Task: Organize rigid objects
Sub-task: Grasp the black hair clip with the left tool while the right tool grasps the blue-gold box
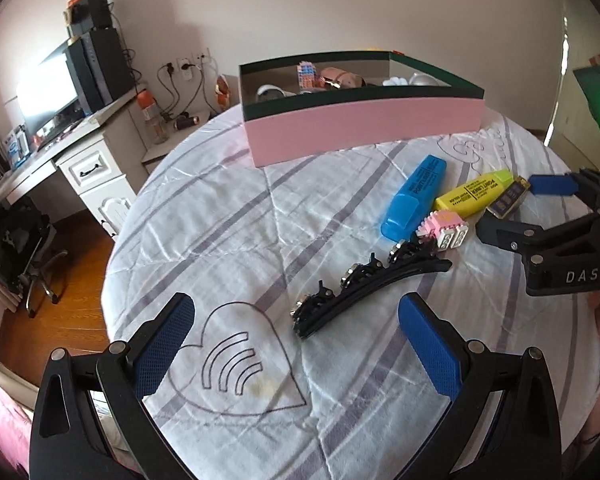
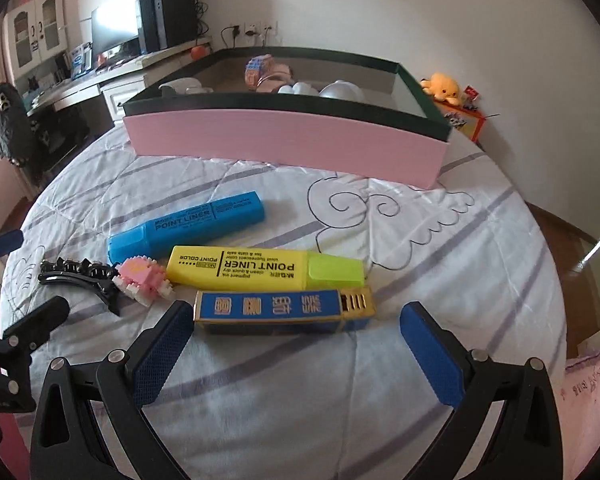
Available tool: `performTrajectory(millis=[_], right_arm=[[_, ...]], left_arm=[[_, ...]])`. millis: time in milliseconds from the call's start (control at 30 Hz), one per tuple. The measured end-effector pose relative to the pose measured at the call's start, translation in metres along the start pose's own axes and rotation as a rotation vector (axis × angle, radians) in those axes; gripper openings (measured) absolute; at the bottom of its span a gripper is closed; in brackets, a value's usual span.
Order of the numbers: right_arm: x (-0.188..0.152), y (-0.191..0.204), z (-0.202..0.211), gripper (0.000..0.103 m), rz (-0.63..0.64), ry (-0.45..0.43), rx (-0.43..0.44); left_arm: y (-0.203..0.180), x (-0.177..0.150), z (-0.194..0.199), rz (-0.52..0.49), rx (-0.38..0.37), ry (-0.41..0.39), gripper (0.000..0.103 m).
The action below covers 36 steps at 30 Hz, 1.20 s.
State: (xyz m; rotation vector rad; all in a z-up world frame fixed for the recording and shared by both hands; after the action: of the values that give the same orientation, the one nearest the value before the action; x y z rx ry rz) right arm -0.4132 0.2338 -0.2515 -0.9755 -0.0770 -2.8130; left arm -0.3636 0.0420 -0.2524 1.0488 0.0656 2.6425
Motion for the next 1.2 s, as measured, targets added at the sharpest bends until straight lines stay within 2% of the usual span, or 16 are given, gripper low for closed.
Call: performTrajectory(millis=[67,100,133,167,400,500,567,633,667,733,800,933,967,1133,1200], right_arm=[[0.001,-0.001,-0.003,0.102,0.013,0.006,0.012],[0.003,-0.002,-0.002,0.097,0.010,0.004,0.022],[0.003,-0.005,-0.002,0.087,0.004,0.003,0.044],[0.004,-0.006,-0.003,0.084,-0.002,0.005,0.058],[-0.003,-0.018,0.004,0.084,-0.011,-0.002,0.056],[-0.010,-0.026,0.009,0.084,-0.026,-0.007,0.046],[-0.013,-0.032,0.013,0.084,-0.037,-0.014,0.041],[-0.017,-0.038,0.015,0.084,-0.049,-0.017,0.037],[-0.017,-0.040,0.015,0.084,-0.053,-0.018,0.039],[-0.019,-0.043,0.017,0.084,-0.061,-0.023,0.042],[-0.020,-0.046,0.018,0.084,-0.063,-0.024,0.045],[-0.022,-0.049,0.020,0.084,-0.073,-0.032,0.055],[-0.023,-0.049,0.021,0.084,-0.075,-0.034,0.057],[-0.026,-0.050,0.021,0.084,-0.080,-0.043,0.063],[-0.026,-0.049,0.021,0.084,-0.081,-0.047,0.062]], left_arm=[[-0.001,0.000,-0.004,-0.009,-0.008,0.004,0.103],[-0.002,0.000,-0.005,-0.008,-0.012,0.006,0.103],[-0.001,0.001,-0.006,-0.006,-0.018,0.004,0.103],[-0.001,0.002,-0.007,-0.004,-0.024,0.002,0.103],[-0.004,0.003,-0.012,-0.001,-0.078,-0.007,0.101],[-0.009,0.004,-0.011,-0.008,-0.117,-0.011,0.087],[-0.014,0.005,-0.008,-0.016,-0.131,-0.016,0.065],[-0.023,0.006,-0.005,-0.037,-0.136,-0.014,0.055],[-0.028,0.006,-0.003,-0.056,-0.131,-0.012,0.046],[-0.035,0.005,0.002,-0.067,-0.166,-0.004,0.035],[-0.040,0.003,0.007,-0.077,-0.168,0.003,0.034],[-0.059,-0.002,0.018,-0.099,-0.231,0.003,0.034],[-0.061,-0.002,0.018,-0.096,-0.231,0.000,0.038],[-0.063,0.007,0.007,-0.058,-0.167,0.005,0.041],[-0.063,0.009,0.003,-0.043,-0.151,-0.002,0.038]])
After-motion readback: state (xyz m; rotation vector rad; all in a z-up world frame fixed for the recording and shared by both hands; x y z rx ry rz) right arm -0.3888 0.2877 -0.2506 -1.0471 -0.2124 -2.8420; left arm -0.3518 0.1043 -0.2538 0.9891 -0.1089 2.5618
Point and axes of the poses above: each gripper's, at about its wrist camera, not at the fingertips, and z roughly against the way its jaws point, y to its left, x to its top, the point moved 3 cm from there along -z, roughly the way its jaws point, and after that the axes turned 3 degrees about -z, right-handed, at the moved point
